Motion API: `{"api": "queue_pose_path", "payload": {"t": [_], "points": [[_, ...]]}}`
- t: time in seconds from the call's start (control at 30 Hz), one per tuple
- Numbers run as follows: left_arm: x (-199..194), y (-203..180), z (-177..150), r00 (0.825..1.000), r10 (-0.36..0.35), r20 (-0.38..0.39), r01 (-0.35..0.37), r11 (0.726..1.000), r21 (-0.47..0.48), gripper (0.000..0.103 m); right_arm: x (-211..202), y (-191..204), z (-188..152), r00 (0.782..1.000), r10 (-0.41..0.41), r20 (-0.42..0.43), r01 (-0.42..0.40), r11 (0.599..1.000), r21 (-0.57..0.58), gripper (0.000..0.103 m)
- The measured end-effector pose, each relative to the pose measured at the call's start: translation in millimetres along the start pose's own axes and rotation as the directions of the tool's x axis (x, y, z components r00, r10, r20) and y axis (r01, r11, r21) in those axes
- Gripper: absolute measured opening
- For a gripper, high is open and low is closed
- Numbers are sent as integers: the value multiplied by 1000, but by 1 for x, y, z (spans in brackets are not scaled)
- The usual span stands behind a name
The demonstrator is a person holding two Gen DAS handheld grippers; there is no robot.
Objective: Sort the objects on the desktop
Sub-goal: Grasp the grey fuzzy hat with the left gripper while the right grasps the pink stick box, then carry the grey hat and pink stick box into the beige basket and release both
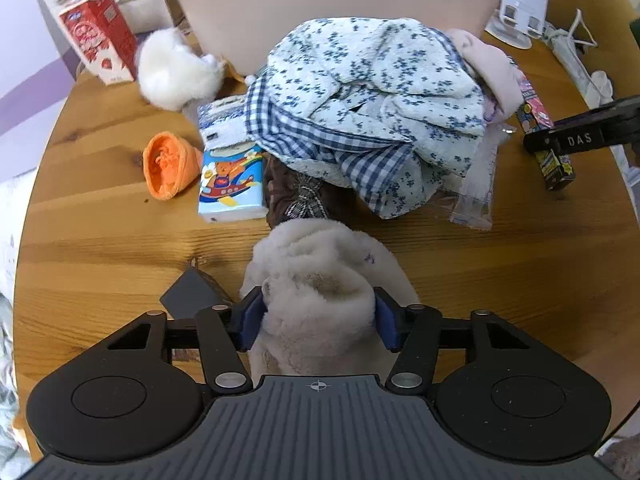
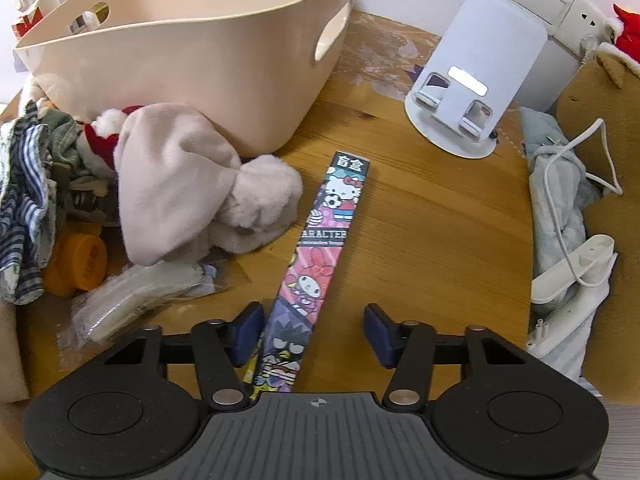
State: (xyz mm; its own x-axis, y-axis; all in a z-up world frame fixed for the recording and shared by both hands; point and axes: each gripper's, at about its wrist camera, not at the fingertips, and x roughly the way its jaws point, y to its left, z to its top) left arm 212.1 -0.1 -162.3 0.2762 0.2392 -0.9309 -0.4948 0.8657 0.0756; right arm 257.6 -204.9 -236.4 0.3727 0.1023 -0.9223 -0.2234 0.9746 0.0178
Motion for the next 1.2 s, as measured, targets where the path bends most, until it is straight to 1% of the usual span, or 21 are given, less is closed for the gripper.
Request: {"api": "queue_pose_path", "payload": {"t": [0.03, 0.07, 0.13, 0.17, 0.2, 0.27, 0.33, 0.43, 0.5, 0.67, 0.77, 0.87, 1.03, 1.13, 1.2], "points": [[-1, -1, -1, 1000, -1, 3, 1, 1000, 7, 50, -1, -1, -1, 1000, 14, 2, -14, 1000, 5, 47], [0, -1, -1, 1000, -1, 5, 1, 1000, 12, 48, -1, -1, -1, 1000, 25, 4, -25, 1000, 11, 40], [-1, -2, -1, 1000, -3, 18, 3, 1000, 23, 39, -2, -2, -2, 999, 32, 7, -32, 999, 21, 33], [-1, -2, -1, 1000, -3, 24, 2, 999, 33, 37, -3, -2, -3, 999, 35, 9, -35, 999, 24, 26], [-2, -4, -2, 1000, 0, 28, -1, 999, 45, 34, -3, -2, -3, 999, 40, 11, -41, 999, 30, 22], [-3, -7, -4, 999, 5, 33, -6, 998, 56, 29, -4, -4, -5, 998, 54, 12, -54, 997, 53, 22], [-5, -6, -4, 999, 4, 37, -6, 999, 44, 24, -7, -7, -8, 997, 73, 18, -74, 994, 77, 22], [-7, -5, -4, 999, -9, 42, 7, 999, 48, 20, -13, -12, -13, 996, 87, 33, -89, 992, 94, 21], [-9, -5, -6, 999, -12, 46, 10, 998, 58, 19, -18, -15, -16, 994, 102, 35, -105, 989, 108, 21], [-16, -1, -10, 999, -25, 39, 23, 999, 37, 19, -32, -23, -25, 991, 128, 48, -133, 983, 129, 21], [-22, 0, -9, 998, -28, 49, 26, 999, 39, 19, -43, -29, -31, 988, 141, 65, -150, 978, 147, 21], [-32, 2, -7, 997, -33, 69, 31, 999, 36, 19, -60, -34, -34, 981, 168, 98, -183, 967, 176, 21], [-52, 9, 2, 993, -31, 114, 29, 999, 13, 19, -93, -38, -31, 971, 167, 174, -196, 966, 168, 21], [-61, 10, 12, 987, -1, 158, -4, 1000, 29, 19, -110, -39, -23, 962, 164, 219, -201, 967, 156, 21], [-66, 12, 20, 984, 3, 178, -8, 1000, 23, 19, -119, -39, -16, 955, 163, 247, -203, 969, 144, 21]]}}
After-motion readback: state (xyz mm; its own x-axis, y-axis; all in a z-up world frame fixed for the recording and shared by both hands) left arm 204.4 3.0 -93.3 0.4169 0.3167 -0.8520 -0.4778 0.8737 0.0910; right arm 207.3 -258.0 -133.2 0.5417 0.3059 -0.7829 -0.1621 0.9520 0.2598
